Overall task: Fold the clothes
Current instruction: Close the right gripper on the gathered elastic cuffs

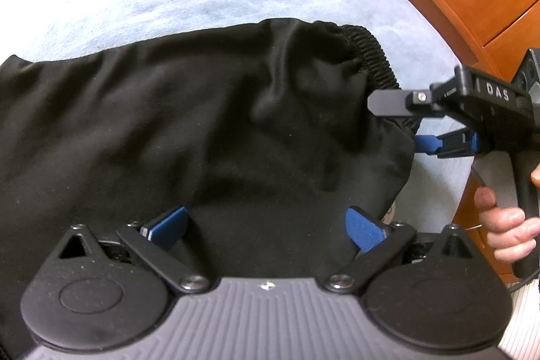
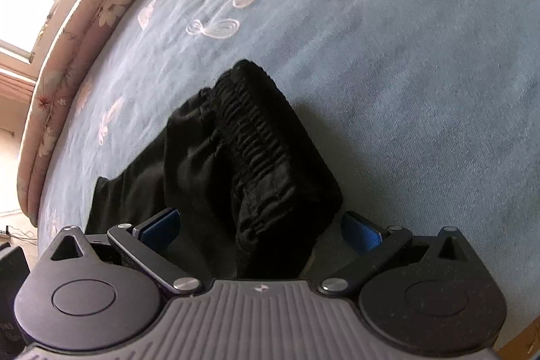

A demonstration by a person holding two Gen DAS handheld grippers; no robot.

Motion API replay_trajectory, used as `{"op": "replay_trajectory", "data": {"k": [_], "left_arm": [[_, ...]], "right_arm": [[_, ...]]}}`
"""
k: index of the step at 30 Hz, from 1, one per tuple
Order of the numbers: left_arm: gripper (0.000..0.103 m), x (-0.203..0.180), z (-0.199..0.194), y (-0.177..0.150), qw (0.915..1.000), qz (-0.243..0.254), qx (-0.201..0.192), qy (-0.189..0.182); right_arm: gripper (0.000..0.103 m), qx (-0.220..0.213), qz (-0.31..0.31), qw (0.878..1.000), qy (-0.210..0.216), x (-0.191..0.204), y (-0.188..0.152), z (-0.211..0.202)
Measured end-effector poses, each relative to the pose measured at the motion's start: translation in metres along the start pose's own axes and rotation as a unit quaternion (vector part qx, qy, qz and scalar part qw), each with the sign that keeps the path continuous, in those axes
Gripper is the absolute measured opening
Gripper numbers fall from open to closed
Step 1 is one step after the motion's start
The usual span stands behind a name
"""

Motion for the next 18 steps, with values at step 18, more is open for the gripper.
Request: {"op": "replay_trajectory", "data": {"k": [18], "left_arm": [[0.101,-0.002,0.002,0.003,1.0000,0.000,-0.003,-0.001]], "right_arm": [[0.103,-0.032,0.062,0.991,0.117,-0.015,-0.009,-0.010]]}}
Point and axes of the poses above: each gripper's, at about its wrist camera, not at the fingertips, and z roughly the way its jaws point, x to its left, y to its top, the point moved 9 cm from there along z, roughly the way its jaws point, and after that the axes turned 1 degree about -x, right-handed, at the moved point
